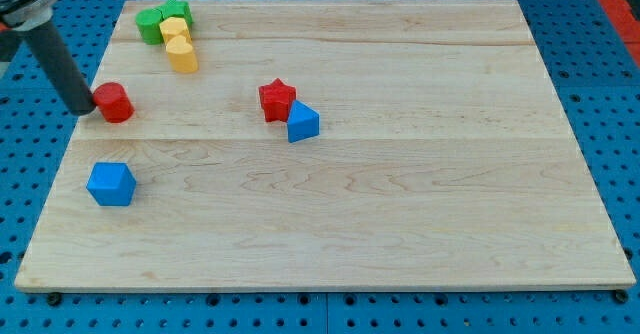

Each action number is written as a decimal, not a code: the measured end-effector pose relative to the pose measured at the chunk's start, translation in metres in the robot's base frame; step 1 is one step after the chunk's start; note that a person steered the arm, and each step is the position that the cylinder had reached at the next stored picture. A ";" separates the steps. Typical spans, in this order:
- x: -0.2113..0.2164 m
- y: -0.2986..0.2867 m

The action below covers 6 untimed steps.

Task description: Move red circle into red star

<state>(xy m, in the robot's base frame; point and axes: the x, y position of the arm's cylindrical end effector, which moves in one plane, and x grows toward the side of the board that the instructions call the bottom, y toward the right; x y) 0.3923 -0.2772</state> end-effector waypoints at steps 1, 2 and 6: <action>-0.016 0.014; -0.009 0.037; 0.093 0.144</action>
